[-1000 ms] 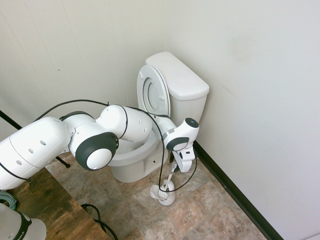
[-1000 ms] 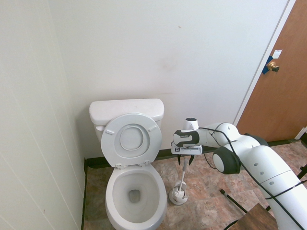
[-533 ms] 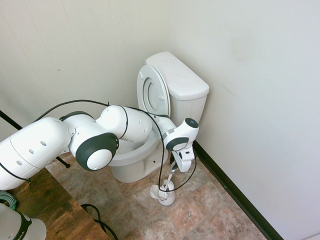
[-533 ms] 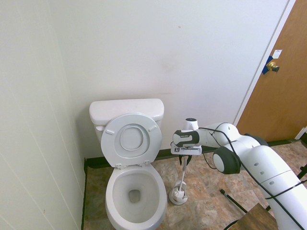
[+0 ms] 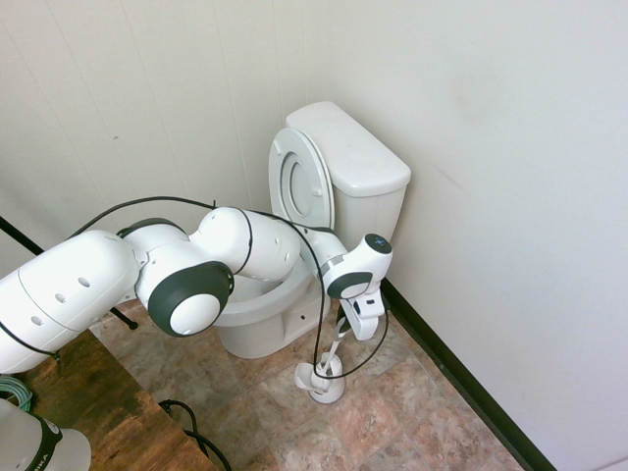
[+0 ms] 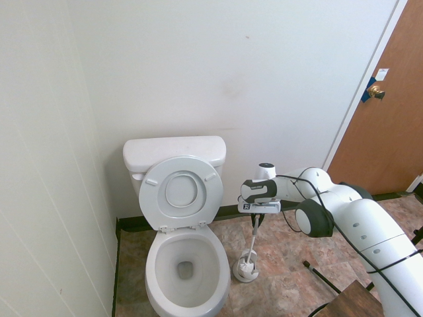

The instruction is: Clean the toilet

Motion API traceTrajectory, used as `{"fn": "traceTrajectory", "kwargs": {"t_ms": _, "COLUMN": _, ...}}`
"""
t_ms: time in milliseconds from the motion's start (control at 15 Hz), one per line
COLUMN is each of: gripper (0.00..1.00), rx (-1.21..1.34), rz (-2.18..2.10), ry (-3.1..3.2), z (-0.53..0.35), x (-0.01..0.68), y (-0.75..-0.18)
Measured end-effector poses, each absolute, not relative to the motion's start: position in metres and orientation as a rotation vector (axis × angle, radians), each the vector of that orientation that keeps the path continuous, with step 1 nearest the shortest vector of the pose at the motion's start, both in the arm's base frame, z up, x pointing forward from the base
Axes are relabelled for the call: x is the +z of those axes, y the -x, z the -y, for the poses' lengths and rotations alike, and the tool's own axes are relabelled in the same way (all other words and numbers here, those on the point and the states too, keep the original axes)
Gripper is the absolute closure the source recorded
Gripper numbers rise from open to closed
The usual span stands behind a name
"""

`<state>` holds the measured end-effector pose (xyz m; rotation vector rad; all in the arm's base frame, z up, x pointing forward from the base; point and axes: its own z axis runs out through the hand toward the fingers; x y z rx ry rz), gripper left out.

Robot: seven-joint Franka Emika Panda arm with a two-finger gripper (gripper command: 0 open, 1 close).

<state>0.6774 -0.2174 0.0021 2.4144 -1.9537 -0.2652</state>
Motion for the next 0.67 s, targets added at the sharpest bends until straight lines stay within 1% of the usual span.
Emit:
{"fn": "traceTrajectory", "kwargs": {"t_ms": 467, "gripper": 1.00, "rx": -0.180, "rz": 1.909, "ry": -2.505, "z": 0.198, "x": 0.007, "y": -0.635}}
{"fn": "traceTrajectory", "kwargs": {"t_ms": 667, "gripper": 1.00, "rx": -0.158, "rz": 1.864, "ry": -2.548, "z": 0.177, "x": 0.038, "y": -0.627}}
